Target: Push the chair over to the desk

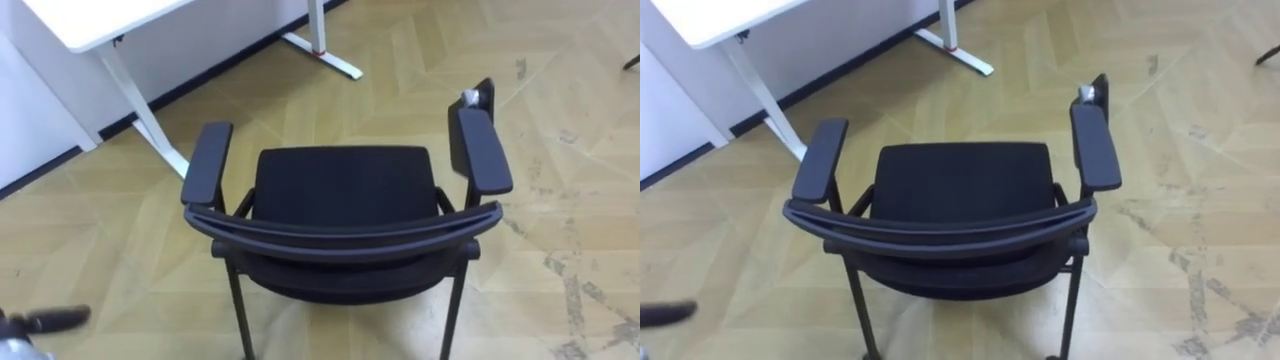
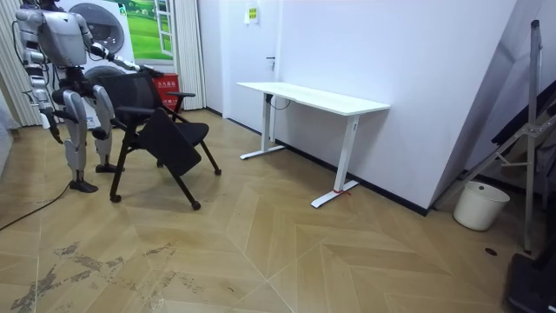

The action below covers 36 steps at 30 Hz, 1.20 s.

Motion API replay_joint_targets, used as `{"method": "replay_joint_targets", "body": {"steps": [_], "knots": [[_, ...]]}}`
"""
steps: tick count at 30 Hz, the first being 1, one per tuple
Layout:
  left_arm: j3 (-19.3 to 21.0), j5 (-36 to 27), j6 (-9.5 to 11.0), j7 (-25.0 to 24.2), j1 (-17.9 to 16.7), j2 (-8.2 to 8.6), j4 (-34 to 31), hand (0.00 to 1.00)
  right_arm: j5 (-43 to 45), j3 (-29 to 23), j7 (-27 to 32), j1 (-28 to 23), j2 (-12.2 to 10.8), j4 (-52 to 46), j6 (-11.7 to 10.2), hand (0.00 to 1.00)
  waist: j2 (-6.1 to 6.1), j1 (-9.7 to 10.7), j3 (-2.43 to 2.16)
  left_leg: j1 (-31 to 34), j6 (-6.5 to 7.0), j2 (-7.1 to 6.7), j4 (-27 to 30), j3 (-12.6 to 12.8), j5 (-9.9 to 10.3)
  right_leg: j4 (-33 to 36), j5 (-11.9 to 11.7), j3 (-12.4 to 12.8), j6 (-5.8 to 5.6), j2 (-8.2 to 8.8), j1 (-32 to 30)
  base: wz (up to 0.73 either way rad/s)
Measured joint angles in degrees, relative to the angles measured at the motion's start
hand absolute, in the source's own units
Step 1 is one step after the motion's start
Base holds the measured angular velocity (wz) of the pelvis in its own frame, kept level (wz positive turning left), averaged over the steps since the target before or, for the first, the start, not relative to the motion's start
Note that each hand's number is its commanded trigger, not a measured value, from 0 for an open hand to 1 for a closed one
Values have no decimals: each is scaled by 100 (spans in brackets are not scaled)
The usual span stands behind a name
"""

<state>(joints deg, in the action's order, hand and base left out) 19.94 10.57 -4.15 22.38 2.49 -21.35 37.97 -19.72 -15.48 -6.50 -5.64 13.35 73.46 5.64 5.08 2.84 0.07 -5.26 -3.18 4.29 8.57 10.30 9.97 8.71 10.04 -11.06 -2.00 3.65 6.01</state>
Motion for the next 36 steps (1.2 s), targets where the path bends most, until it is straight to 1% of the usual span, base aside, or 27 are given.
{"method": "replay_joint_targets", "body": {"steps": [2, 3, 4, 7, 9, 10, 11, 13, 14, 16, 17, 19, 20, 22, 23, 24, 25, 26, 28, 30, 31, 32, 34, 35, 36], "knots": [[-20, 389, -6, -70, 73, -78, -254, 0, 1, 2, -17, 0, 6, 2, 2, 0, 24, -1, -9, -9, 0, -2, 12, 17, 0, -4, 4, 2, -5, 5, -9, -2], [-89, 576, -40, -99, 79, -103, -457, 0, -5, 13, -20, 12, 9, -5, -2, 0, 34, 19, -8, 4, 0, -9, 22, 19, 0, -8, 14, 4, -8, 12, -15, 0], [-218, 668, -99, -191, 80, -117, -736, 0, -2, 70, -26, 8, 9, 2, -2, 0, 27, 34, -5, 22, 1, -13, 34, 7, -1, -7, 19, -3, -12, 16, -17, 4], [-553, 1082, -148, -453, 81, -205, -1225, 0, -5, 187, -71, 22, 22, -3, 1, 0, 7, 39, -1, 75, 1, -13, 75, -3, -1, -1, 27, 35, -14, 15, -49, 1], [-752, 1679, -223, -693, 80, -244, -1674, 0, -9, 187, -154, 32, 51, -5, -27, 0, 5, 72, 1, 73, 1, -17, 78, -10, -1, -5, 26, 62, -13, 14, -44, 0], [-854, 1883, -237, -747, 81, -265, -1940, 0, -8, 195, -175, 41, 55, 4, -63, 0, -5, 100, 8, 75, 1, -17, 79, -14, -1, -2, 26, 75, -12, 13, -48, 0], [-915, 1961, -236, -767, 81, -286, -2066, 0, -8, 206, -178, 51, 56, 9, -68, 0, -5, 118, 9, 76, 1, -17, 78, -16, -1, -3, 26, 74, -12, 12, -48, 0], [-1129, 2318, -239, -854, 96, -429, -2354, 0, 7, 309, -193, 139, 59, 45, -78, 0, 10, 187, 9, 75, 1, -17, 80, -27, -1, -4, 25, 81, -11, 10, -53, -2], [-1175, 2420, -257, -910, 97, -459, -2456, 0, 13, 311, -204, 156, 60, 44, -82, 0, 18, 211, 7, 75, 1, -17, 80, -35, -1, -6, 25, 82, -11, 10, -55, -4], [-1385, 2766, -322, -1026, 129, -511, -2955, 0, 6, 308, -238, 169, 61, 47, -84, 0, 39, 273, 15, 103, 1, -23, 81, -61, -1, -9, 25, 75, -11, 17, -78, 0], [-1441, 2858, -334, -1054, 134, -537, -3072, 0, 7, 307, -240, 180, 64, 53, -82, 0, 48, 284, 15, 117, 1, -24, 80, -67, -1, -8, 25, 75, -11, 17, -95, 0], [-1751, 3251, -410, -1225, 179, -735, -3474, 0, 39, 314, -245, 247, 79, 171, -86, 0, 63, 389, 23, 149, 1, -23, 81, -96, -1, -8, 25, 59, -11, 17, -119, 0], [-1828, 3362, -421, -1286, 212, -760, -3542, 0, 89, 312, -244, 254, 87, 202, -84, 0, 63, 415, 24, 150, 1, -23, 81, -97, -1, -8, 25, 58, -11, 17, -118, 5], [-2078, 3896, -429, -1592, 403, -879, -3680, 0, 211, 316, -244, 278, 116, 206, -107, 0, 93, 461, 48, 165, 1, -23, 81, -72, -1, -11, 25, 81, -12, 15, -126, -2], [-2131, 3990, -434, -1676, 461, -884, -3691, 0, 223, 318, -243, 280, 126, 206, -130, 0, 103, 468, 59, 165, 1, -23, 81, -58, -1, -14, 25, 85, -11, 15, -137, -7], [-2274, 4135, -472, -1806, 546, -900, -3721, 0, 227, 356, -242, 286, 157, 210, -166, 0, 130, 490, 71, 164, 1, -27, 80, -49, -1, -21, 25, 88, -12, 19, -141, -4], [-2430, 4202, -496, -1955, 602, -927, -3756, 0, 220, 389, -240, 287, 177, 209, -213, 0, 154, 508, 80, 168, 1, -31, 80, -70, -1, -32, 25, 88, -12, 23, -142, 0], [-2531, 4203, -520, -2056, 614, -954, -3809, 0, 220, 440, -241, 288, 186, 209, -231, 0, 162, 527, 78, 174, 1, -32, 80, -74, -1, -40, 25, 88, -12, 24, -143, 0], [-2823, 4203, -526, -2450, 613, -995, -4067, 0, 227, 506, -244, 293, 195, 220, -259, 0, 183, 580, 68, 185, 1, -34, 81, -85, -1, -73, 25, 92, -11, 23, -142, 0], [-2939, 4202, -527, -2741, 613, -1019, -4230, 0, 227, 506, -243, 316, 195, 251, -290, 0, 196, 614, 60, 175, 1, -36, 81, -108, -1, -77, 25, 99, -11, 22, -134, -2], [-2939, 4202, -528, -2828, 613, -1020, -4285, 0, 228, 506, -243, 323, 194, 257, -313, 0, 201, 620, 59, 172, 1, -36, 81, -110, -1, -77, 25, 112, -11, 21, -136, -11], [-2939, 4202, -542, -2966, 613, -1041, -4380, 0, 226, 504, -239, 337, 200, 256, -316, 0, 217, 621, 49, 173, 1, -34, 81, -125, -1, -66, 25, 137, -11, 19, -120, -11], [-2939, 4204, -557, -3245, 613, -1150, -4581, 0, 232, 504, -222, 338, 241, 268, -314, 0, 243, 648, 40, 154, 1, -33, 81, -191, -1, -5, 25, 133, -11, 20, -123, -4], [-2939, 4212, -563, -3312, 613, -1172, -4641, 0, 236, 504, -214, 330, 258, 272, -314, 0, 249, 647, 35, 150, 1, -33, 81, -201, -1, 1, 25, 130, -11, 20, -119, 4], [-2939, 4222, -597, -3464, 609, -1247, -4786, 0, 251, 503, -177, 334, 287, 282, -314, 0, 260, 634, 28, 148, 2, -38, 80, -263, -1, 1, 24, 136, -11, 20, -115, 4]]}}
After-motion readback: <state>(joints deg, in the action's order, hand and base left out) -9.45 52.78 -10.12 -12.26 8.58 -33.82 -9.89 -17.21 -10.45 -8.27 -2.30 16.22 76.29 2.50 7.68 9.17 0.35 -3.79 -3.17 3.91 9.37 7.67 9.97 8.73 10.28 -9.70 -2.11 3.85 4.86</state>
